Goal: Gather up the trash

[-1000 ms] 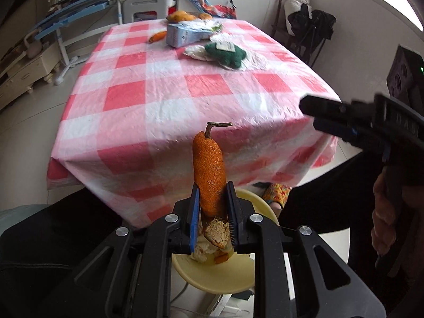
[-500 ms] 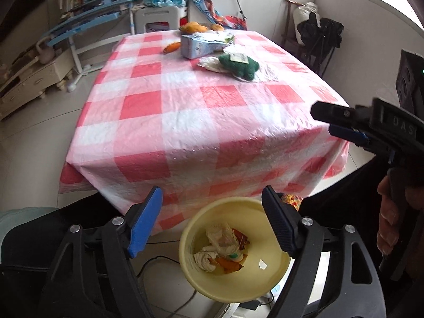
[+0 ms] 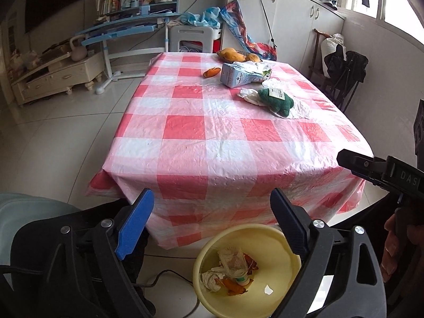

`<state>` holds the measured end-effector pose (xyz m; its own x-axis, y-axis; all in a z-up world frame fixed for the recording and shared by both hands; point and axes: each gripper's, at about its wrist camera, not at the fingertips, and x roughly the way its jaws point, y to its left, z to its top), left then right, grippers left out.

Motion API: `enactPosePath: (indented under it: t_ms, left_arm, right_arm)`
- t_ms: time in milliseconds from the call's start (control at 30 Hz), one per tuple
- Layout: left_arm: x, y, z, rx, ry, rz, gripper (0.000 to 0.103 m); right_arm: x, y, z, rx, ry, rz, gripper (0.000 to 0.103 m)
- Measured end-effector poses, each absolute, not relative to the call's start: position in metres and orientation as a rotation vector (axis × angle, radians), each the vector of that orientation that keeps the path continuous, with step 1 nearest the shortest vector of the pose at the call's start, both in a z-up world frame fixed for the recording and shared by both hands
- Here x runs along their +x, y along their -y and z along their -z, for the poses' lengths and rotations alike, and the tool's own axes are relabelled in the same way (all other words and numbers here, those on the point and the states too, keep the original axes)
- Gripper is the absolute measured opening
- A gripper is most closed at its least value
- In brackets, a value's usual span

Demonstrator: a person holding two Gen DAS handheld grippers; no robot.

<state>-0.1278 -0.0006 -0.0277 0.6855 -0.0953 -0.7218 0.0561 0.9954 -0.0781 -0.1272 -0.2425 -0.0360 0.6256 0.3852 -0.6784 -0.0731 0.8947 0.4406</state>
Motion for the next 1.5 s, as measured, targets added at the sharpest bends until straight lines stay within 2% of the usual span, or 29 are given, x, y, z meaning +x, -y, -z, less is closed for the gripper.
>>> enactPosePath:
  t_ms: [1500]
  left_arm:
    - [-0.1293,-0.0045,0.0236,-0.050,-0.774,0.043,0.091]
  right_arm:
    - [-0.1292,0.2405,0.0336,0.365,-0.840,-0.254,0.080]
